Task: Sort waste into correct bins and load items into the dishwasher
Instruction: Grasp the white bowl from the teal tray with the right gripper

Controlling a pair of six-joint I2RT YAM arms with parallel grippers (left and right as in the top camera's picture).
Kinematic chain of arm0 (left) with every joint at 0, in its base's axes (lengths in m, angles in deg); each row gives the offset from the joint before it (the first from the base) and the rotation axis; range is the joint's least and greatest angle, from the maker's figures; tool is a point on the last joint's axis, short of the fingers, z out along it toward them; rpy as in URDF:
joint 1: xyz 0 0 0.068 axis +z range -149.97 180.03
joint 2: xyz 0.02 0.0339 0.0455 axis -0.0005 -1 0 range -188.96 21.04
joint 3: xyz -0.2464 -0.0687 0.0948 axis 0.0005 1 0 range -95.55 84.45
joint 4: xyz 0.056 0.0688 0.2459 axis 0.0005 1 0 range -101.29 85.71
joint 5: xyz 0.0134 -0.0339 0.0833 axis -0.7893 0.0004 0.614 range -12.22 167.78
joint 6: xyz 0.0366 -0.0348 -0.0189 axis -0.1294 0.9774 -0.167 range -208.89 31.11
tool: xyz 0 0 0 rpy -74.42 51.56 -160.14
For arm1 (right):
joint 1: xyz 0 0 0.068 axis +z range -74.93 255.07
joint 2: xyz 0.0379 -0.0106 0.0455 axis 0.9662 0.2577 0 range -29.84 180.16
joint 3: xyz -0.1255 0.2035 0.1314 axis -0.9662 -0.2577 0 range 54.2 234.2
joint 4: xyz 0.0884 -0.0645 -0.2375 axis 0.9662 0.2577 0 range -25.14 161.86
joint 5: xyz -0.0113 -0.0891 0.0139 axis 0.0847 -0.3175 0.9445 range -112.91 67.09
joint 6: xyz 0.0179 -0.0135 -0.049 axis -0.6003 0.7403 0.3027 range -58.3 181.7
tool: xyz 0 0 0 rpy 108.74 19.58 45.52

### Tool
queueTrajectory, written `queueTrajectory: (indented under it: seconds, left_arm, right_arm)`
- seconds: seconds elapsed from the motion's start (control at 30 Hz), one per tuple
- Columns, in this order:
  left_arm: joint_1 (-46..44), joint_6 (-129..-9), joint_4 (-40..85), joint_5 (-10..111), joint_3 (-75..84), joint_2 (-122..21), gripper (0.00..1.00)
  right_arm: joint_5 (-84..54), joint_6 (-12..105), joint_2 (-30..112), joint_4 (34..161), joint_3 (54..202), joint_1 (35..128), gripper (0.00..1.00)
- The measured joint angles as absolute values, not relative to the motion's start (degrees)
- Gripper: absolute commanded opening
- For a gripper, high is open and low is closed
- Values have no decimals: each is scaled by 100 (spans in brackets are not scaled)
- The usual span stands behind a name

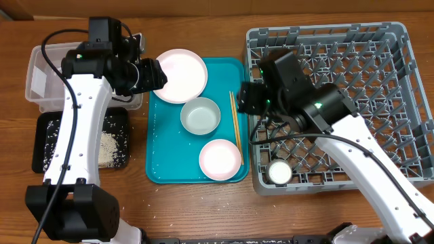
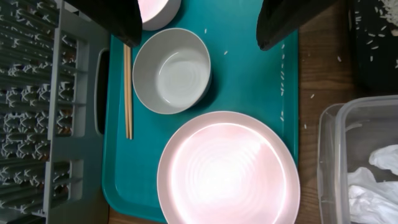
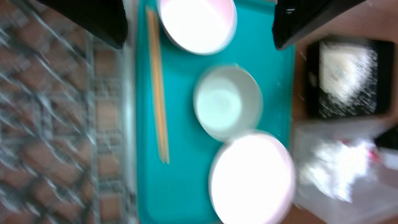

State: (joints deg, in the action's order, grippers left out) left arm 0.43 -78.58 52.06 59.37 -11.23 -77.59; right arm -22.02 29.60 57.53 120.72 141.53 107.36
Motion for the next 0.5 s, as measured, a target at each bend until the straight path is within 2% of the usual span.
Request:
queueTrajectory:
  seconds: [0.1,0.23,0.3,0.4,0.5]
  left_arm:
    - [50,-7863,5401,5972,-1370,-7759,64]
    - [52,-7885,5484,6217,-1715,-7759,74]
    - [54,-7889,5475,6394,-1818,-7759,82]
    - [80,-7922,5473,6748,-1846,-7759,100]
    - [129,-7906,5449,7133,-1846,-7759,100]
  right_arm:
    - [-2132,3052,6135,11429,14164,10743,70]
    - [-2058,3115,6925,10900,14173,10747,67]
    - [-2016,3135,7394,10800,14173,10754,64]
    - [-1970,3196,7967,10649,14173,10776,60]
    - [-1927,3222,8310,10498,14173,10830,56]
